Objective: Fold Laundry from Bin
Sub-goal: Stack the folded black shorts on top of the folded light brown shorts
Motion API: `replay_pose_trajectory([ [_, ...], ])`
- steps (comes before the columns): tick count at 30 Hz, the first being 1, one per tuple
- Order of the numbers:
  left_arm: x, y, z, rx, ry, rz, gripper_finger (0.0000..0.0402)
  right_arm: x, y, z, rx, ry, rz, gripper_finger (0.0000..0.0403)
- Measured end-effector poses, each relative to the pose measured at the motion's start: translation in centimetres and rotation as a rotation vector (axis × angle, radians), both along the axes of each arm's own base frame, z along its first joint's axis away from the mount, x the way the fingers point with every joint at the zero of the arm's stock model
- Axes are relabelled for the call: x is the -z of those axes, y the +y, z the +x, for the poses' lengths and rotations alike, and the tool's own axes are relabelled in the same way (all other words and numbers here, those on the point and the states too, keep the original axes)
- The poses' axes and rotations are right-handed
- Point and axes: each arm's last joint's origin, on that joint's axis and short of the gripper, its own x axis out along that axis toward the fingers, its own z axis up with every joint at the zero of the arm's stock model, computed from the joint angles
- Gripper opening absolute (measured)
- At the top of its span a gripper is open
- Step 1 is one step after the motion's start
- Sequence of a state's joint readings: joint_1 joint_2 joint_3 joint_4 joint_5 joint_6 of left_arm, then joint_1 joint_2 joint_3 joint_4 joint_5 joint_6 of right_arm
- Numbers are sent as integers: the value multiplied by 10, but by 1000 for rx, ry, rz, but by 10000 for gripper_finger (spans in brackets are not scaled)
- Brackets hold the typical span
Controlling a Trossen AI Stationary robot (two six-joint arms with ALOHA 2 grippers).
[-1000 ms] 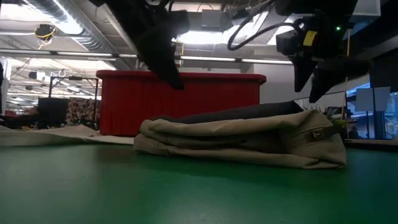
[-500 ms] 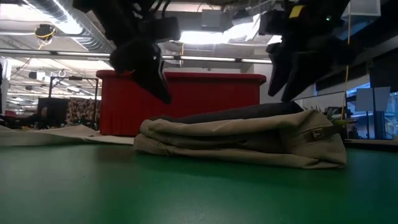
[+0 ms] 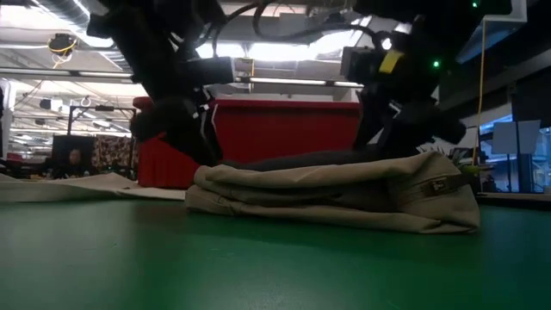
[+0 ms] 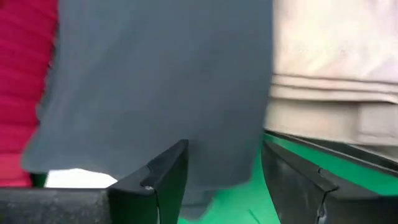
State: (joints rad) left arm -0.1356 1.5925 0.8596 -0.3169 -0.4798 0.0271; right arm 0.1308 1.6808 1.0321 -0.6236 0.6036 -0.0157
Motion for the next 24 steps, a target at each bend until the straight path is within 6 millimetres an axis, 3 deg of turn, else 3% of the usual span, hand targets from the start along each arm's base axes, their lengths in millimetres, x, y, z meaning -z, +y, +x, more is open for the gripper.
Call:
replay_pose_trajectory([
  [6,5,11,1,44,-14,10,195,17,-2,4,-16,74,-71,269],
  [15,10,34,-2,-20,-8,-32,195,38,-20,9,24,147,10,269],
  [24,11,53,-1,-49,-20,-95,195,40,-26,10,36,152,54,269],
])
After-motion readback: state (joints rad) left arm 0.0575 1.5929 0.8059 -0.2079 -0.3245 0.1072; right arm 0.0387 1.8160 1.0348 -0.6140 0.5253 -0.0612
